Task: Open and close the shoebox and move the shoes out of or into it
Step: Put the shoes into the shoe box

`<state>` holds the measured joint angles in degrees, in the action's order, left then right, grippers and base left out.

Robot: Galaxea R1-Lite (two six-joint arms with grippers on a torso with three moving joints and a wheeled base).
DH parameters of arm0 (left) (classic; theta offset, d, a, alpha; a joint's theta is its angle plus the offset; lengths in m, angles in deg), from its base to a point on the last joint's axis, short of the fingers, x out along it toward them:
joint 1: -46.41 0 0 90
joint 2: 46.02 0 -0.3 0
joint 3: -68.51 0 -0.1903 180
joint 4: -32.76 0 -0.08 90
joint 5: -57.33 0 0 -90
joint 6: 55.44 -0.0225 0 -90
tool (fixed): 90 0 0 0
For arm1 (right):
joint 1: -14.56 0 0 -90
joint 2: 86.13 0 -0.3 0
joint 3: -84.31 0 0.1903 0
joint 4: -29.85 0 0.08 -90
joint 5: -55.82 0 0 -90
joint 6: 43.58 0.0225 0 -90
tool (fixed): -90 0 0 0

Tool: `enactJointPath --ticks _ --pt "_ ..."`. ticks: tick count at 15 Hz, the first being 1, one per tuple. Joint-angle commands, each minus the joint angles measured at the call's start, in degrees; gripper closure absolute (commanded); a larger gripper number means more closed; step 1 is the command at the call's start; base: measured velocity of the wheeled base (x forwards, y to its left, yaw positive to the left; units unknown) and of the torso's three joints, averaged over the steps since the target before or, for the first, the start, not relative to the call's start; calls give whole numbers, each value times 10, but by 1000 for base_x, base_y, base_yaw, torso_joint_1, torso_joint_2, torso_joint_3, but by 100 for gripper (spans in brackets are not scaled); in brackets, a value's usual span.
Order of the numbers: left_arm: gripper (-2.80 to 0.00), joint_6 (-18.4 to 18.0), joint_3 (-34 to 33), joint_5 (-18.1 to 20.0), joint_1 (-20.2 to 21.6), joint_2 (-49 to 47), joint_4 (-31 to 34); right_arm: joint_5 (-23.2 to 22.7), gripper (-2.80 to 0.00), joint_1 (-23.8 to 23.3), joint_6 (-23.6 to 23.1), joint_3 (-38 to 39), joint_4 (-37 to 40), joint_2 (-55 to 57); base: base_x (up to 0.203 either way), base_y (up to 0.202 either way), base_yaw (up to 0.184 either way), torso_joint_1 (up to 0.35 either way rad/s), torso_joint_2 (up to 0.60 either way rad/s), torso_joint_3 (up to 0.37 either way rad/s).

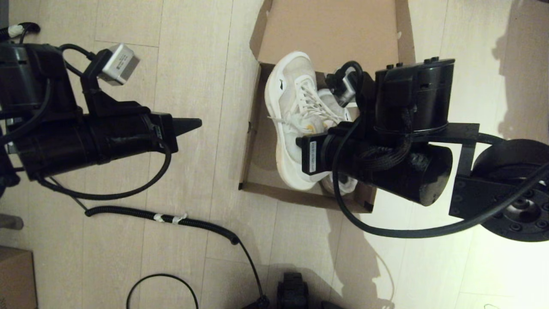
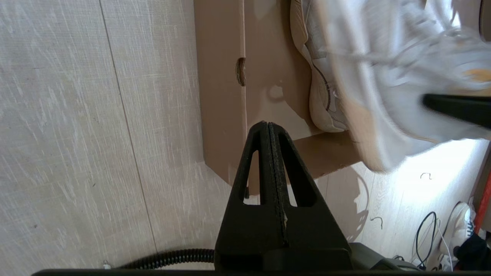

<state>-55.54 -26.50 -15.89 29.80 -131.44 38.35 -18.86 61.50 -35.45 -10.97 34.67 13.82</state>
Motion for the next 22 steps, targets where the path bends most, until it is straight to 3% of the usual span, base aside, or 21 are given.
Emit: enactJointPath --ticks 1,7,8,9,15,20,22 --pt "0 0 -3 1 0 7 -1 1 0 -13 -3 7 -3 17 0 0 0 0 0 0" --pt "0 -1 -3 2 -1 10 -1 1 0 -28 -24 20 -69 45 0 0 0 0 0 0" --pt "0 -1 -3 2 -1 11 -1 1 -44 -28 -24 18 -70 46 0 0 0 0 0 0" --pt "0 -1 -3 2 -1 11 -1 1 -280 -28 -24 16 -70 46 0 0 0 0 0 0" --pt "0 -1 -10 2 -1 18 -1 3 -280 -30 -37 15 -82 44 0 0 0 0 0 0" --pt "0 1 -11 2 -3 5 -5 13 -280 -92 -55 32 -93 6 0 0 0 0 0 0" --pt "0 6 -11 1 -10 -7 -34 13 -280 -117 -68 47 -96 -6 0 0 0 0 0 0"
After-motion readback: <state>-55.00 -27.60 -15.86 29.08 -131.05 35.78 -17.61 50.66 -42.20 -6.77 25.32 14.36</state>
